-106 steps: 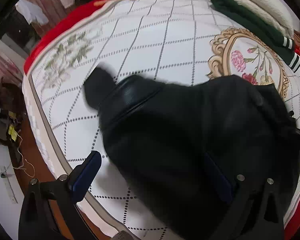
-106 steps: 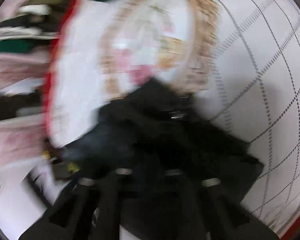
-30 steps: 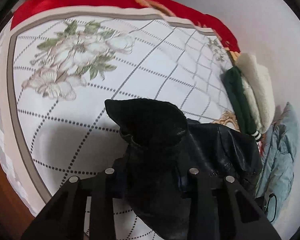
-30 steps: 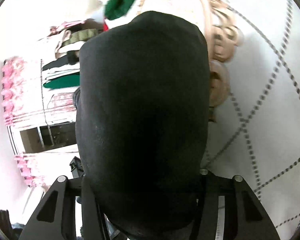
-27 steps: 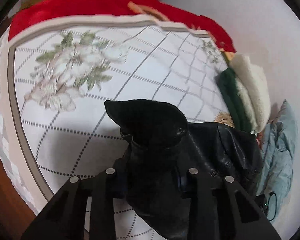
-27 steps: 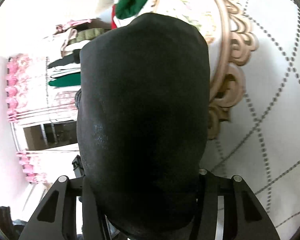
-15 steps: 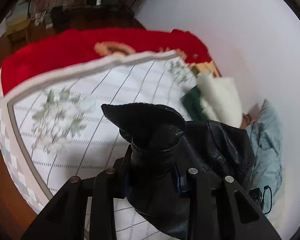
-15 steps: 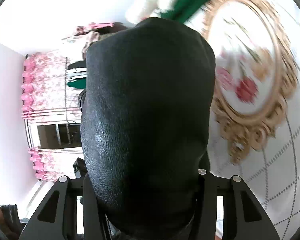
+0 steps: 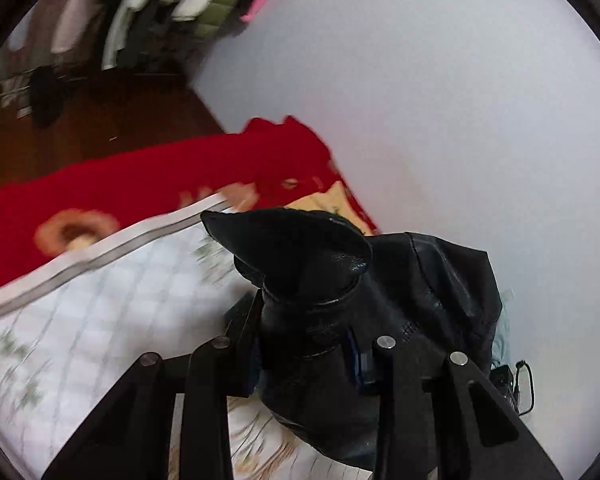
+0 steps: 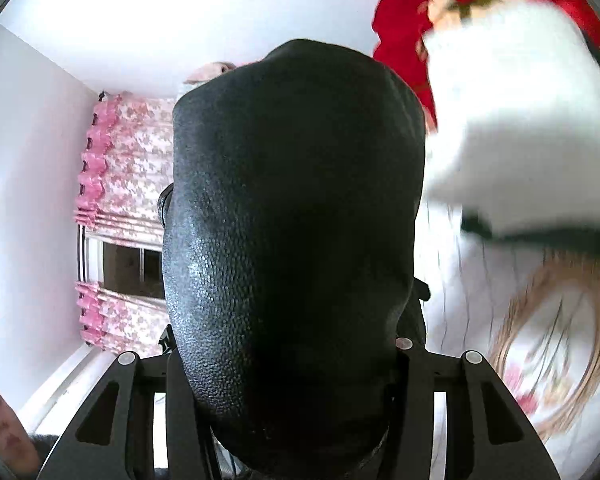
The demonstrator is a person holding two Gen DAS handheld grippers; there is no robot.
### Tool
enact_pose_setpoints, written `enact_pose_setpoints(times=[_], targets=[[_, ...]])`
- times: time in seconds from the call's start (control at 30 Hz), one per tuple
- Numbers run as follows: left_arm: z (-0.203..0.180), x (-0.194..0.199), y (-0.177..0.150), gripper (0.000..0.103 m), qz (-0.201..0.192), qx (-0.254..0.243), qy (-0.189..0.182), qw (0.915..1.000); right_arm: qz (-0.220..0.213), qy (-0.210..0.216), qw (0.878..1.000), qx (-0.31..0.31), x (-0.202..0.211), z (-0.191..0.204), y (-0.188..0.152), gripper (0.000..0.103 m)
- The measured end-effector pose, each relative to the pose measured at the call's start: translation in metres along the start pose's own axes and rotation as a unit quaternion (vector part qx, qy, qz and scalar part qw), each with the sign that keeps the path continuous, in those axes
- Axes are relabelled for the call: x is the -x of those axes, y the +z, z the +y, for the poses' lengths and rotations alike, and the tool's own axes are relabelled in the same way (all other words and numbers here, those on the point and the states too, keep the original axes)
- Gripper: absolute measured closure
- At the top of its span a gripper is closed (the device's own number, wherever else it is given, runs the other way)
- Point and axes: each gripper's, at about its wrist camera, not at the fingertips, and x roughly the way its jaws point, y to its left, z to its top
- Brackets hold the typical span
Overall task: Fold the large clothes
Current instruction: 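Carry the folded jacket with both tools onto the white and green clothes stack, then open both tools and release the jacket on the stack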
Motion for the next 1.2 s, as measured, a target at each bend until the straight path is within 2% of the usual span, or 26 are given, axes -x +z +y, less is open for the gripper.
enact_pose_setpoints(times=[0.07, 0.17, 0.2, 0.3, 0.4, 0.47, 0.5, 0.57, 0.63, 0.67, 0.7, 0.73, 0.77, 0.8, 0.87, 0.97, 1.0, 1.03, 1.07, 1.1, 1.2], targets=[[-0.014, -0.038, 0.014, 0.074, 0.004, -0.010, -0.007, 0.9999, -0.001, 0.003, 1.000, 0.001, 0.011, -0.002, 0.042, 0.052], [-0.026, -0.102, 0.023, 0.074, 0.022, -0.022, -0.006, 0.9995, 0.004, 0.005, 1.000, -0.017, 0.017, -0.030, 0.107, 0.051], [-0.028, -0.119, 0.021, 0.074, 0.030, -0.029, -0.003, 0.9991, 0.008, 0.003, 1.000, -0.027, 0.018, -0.049, 0.130, 0.051], [-0.024, -0.193, 0.010, 0.074, 0.073, -0.040, 0.018, 0.9963, 0.009, -0.018, 0.997, -0.070, 0.017, -0.113, 0.171, 0.051], [-0.012, -0.241, -0.004, 0.074, 0.116, -0.041, 0.050, 0.9912, 0.011, -0.054, 0.990, -0.127, 0.019, -0.174, 0.189, 0.050], [-0.007, -0.261, -0.012, 0.073, 0.136, -0.052, 0.063, 0.9873, 0.005, -0.073, 0.988, -0.134, 0.025, -0.188, 0.198, 0.045], [-0.010, -0.263, -0.014, 0.070, 0.141, -0.062, 0.066, 0.9858, 0.004, -0.083, 0.988, -0.130, 0.026, -0.192, 0.197, 0.038], [-0.016, -0.262, -0.015, 0.069, 0.143, -0.088, 0.076, 0.9828, 0.008, -0.112, 0.985, -0.132, 0.028, -0.186, 0.200, 0.034], [-0.021, -0.261, -0.012, 0.068, 0.149, -0.107, 0.086, 0.9792, 0.017, -0.179, 0.978, -0.106, 0.027, -0.168, 0.202, 0.027], [-0.022, -0.259, -0.012, 0.068, 0.152, -0.115, 0.091, 0.9775, 0.019, -0.212, 0.973, -0.091, 0.024, -0.155, 0.200, 0.019], [-0.023, -0.258, -0.012, 0.061, 0.153, -0.121, 0.099, 0.9758, 0.017, -0.267, 0.961, -0.066, 0.021, -0.140, 0.196, 0.011], [-0.024, -0.253, -0.011, 0.044, 0.151, -0.133, 0.113, 0.9730, 0.013, -0.302, 0.952, -0.046, 0.020, -0.130, 0.194, 0.008], [-0.025, -0.254, -0.012, 0.033, 0.152, -0.140, 0.119, 0.9712, 0.006, -0.342, 0.940, -0.021, 0.020, -0.124, 0.185, 0.008], [-0.026, -0.249, -0.011, 0.015, 0.149, -0.155, 0.130, 0.9678, -0.002, -0.390, 0.921, 0.003, 0.018, -0.110, 0.177, 0.008], [-0.031, -0.244, -0.008, 0.011, 0.141, -0.193, 0.155, 0.9587, -0.019, -0.458, 0.888, 0.028, 0.014, -0.088, 0.162, 0.005], [-0.040, -0.230, -0.008, 0.010, 0.130, -0.246, 0.185, 0.9425, -0.050, -0.553, 0.830, 0.053, 0.009, -0.056, 0.127, 0.001], [-0.045, -0.221, -0.010, 0.008, 0.126, -0.264, 0.191, 0.9372, -0.064, -0.576, 0.813, 0.056, 0.008, -0.045, 0.112, 0.001], [-0.051, -0.210, -0.012, 0.006, 0.122, -0.283, 0.194, 0.9313, -0.076, -0.591, 0.801, 0.057, 0.009, -0.035, 0.099, 0.001], [-0.053, -0.204, -0.012, 0.005, 0.123, -0.292, 0.196, 0.9280, -0.091, -0.613, 0.783, 0.056, 0.008, -0.024, 0.082, 0.001], [-0.057, -0.196, -0.012, 0.005, 0.123, -0.301, 0.197, 0.9247, -0.101, -0.629, 0.769, 0.056, 0.006, -0.016, 0.067, 0.001], [-0.077, -0.159, -0.014, 0.005, 0.115, -0.338, 0.185, 0.9157, -0.123, -0.648, 0.750, 0.051, 0.003, 0.016, 0.028, 0.001]])
